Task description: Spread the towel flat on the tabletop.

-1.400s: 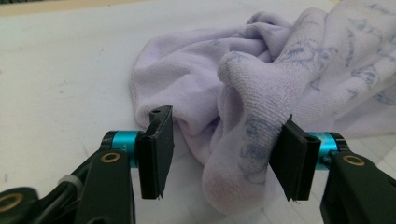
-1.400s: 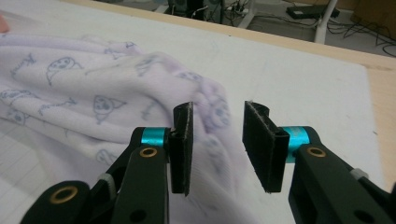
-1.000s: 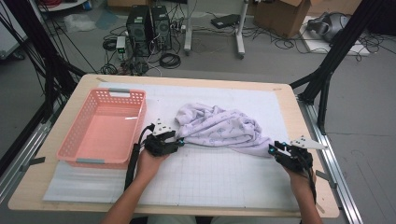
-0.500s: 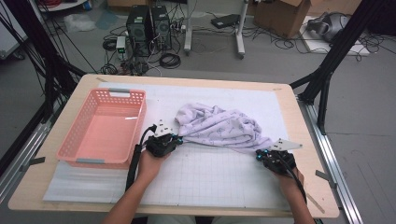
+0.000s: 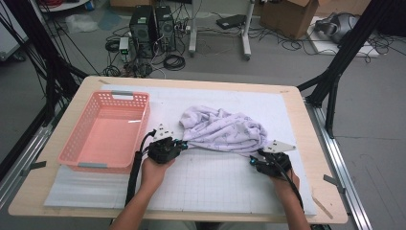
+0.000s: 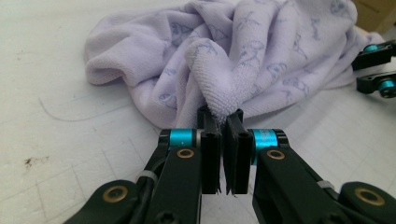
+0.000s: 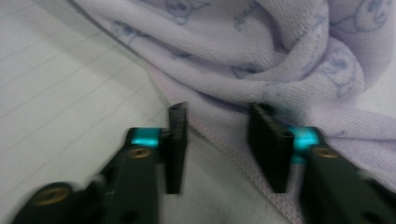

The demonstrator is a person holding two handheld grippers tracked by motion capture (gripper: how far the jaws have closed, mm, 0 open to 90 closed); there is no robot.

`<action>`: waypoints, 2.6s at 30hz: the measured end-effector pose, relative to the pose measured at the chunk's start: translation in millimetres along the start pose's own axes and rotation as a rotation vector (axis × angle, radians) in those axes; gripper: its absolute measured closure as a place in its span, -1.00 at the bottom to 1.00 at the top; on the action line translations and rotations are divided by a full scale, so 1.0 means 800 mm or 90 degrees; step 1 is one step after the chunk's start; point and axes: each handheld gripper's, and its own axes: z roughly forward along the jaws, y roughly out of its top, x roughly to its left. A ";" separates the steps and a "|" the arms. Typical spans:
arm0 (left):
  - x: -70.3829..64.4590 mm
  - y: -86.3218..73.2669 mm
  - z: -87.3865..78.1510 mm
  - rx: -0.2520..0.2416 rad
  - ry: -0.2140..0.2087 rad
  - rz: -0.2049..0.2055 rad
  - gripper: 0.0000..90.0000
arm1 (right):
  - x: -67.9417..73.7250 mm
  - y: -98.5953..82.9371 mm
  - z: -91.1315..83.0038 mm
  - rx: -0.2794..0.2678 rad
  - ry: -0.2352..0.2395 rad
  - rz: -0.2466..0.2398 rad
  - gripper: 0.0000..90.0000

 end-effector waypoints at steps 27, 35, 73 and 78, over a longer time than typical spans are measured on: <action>-0.042 -0.069 -0.086 0.048 -0.046 -0.006 0.26 | 0.084 -0.094 -0.159 0.000 0.162 -0.052 0.97; -0.040 -0.068 -0.092 0.009 -0.030 -0.022 0.05 | 0.055 -0.074 -0.164 -0.111 0.073 0.040 0.54; -0.035 -0.072 -0.081 0.080 -0.037 0.018 0.66 | 0.027 -0.090 -0.147 0.016 -0.062 0.032 0.96; -0.023 -0.056 -0.072 0.047 -0.037 -0.009 0.16 | 0.011 -0.073 -0.134 -0.035 -0.050 0.065 0.62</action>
